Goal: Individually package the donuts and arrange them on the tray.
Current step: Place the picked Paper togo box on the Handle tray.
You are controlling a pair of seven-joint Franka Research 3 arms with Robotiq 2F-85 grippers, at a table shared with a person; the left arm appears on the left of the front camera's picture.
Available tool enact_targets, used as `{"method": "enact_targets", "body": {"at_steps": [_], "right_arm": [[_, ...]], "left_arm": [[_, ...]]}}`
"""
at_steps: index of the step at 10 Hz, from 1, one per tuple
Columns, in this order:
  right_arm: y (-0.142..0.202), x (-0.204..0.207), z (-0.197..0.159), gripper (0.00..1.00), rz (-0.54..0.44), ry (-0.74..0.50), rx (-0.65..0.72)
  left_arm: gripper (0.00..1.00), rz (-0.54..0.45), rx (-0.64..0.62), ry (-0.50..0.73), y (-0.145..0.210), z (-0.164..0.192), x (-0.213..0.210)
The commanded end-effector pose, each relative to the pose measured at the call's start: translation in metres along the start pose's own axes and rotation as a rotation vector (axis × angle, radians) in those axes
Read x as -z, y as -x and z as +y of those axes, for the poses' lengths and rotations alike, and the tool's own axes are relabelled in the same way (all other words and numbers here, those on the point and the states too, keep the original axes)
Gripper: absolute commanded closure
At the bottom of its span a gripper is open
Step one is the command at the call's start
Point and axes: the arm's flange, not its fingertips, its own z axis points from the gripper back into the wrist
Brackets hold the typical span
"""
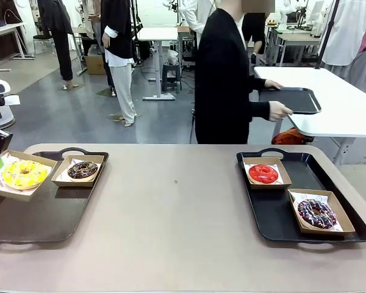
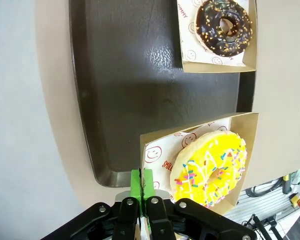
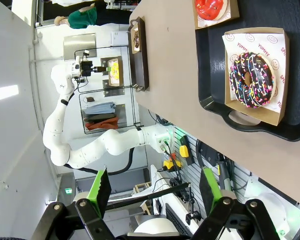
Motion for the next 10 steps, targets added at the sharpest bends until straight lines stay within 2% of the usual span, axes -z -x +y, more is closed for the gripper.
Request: {"method": "enact_targets", "body": {"at_steps": [1, 7, 8, 10], "right_arm": [[0.002, -0.001, 0.0, 0.06, 0.003, 0.005, 0.003], [0.002, -0.001, 0.0, 0.06, 0.003, 0.005, 0.003], [0.002, -0.001, 0.0, 0.06, 0.003, 0.005, 0.003], [0.002, -0.001, 0.0, 0.06, 0.003, 0.005, 0.003]], "left_arm": [[0.99, -0.003, 0.001, -0.002, 0.0, 0.0, -0.003], [0.99, 0.0, 0.001, 0.0, 0.0, 0.0, 0.0], [0.99, 0.025, 0.112, 0.023, 0.0, 0.004, 0.006], [0.99, 0.005, 0.09, 0.098, -0.001, 0.013, 0.024]]}}
